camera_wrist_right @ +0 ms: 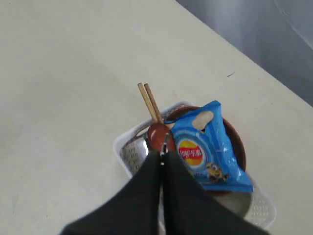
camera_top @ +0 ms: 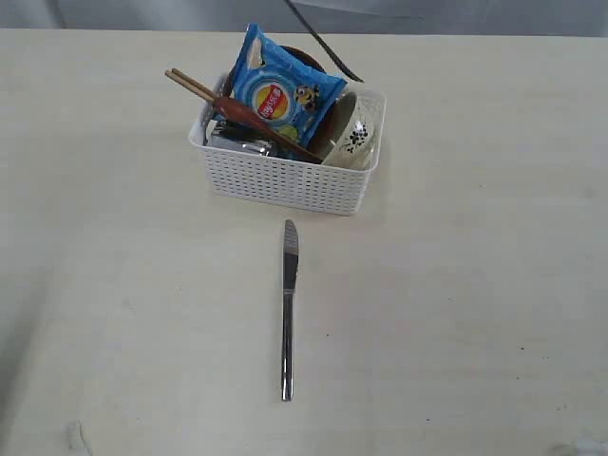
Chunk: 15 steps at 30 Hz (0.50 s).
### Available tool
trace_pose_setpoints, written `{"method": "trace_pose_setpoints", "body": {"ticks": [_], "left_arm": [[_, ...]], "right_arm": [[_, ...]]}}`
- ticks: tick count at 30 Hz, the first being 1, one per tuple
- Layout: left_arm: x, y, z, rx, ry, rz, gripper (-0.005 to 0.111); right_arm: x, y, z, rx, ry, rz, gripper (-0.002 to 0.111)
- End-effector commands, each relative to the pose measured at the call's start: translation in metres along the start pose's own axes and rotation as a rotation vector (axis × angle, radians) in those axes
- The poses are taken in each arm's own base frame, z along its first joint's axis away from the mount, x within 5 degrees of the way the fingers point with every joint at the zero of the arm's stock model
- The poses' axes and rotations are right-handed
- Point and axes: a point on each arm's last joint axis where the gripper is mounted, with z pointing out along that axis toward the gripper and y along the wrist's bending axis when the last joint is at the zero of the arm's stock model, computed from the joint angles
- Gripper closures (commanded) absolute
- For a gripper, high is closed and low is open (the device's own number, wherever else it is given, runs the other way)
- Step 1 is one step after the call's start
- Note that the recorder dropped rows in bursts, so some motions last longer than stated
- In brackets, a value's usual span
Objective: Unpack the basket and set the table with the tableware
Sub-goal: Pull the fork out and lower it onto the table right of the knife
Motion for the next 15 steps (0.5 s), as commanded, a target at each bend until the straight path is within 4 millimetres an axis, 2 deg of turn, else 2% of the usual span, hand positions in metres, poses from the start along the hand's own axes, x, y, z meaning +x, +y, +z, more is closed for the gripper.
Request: {"method": "trace_pose_setpoints", "body": {"ticks": [1, 5, 8, 12, 15], "left_arm": [[0.001, 0.000, 0.000, 0.004, -0.003, -0.003, 0.107], [0.001, 0.000, 0.000, 0.004, -0.003, -0.003, 0.107], [0.001, 0.000, 0.000, 0.004, -0.003, -0.003, 0.107], [0.001, 0.000, 0.000, 0.004, -0.003, -0.003, 0.107], [0.001, 0.000, 0.000, 0.004, -0.003, -0.003, 0.107]], "right_arm": [[0.008, 0.006, -0.024, -0.005, 0.053, 0.039, 0.109], [0.023, 0.011, -0.034, -0.006, 0.070, 0.109, 0.109], [0.042, 0.016, -0.037, -0.014, 0.095, 0.154, 0.109], [0.073, 0.022, -0.041, -0.030, 0.152, 0.242, 0.109], [0.099, 0.028, -0.036, -0.081, 0.222, 0.312, 0.109]]}}
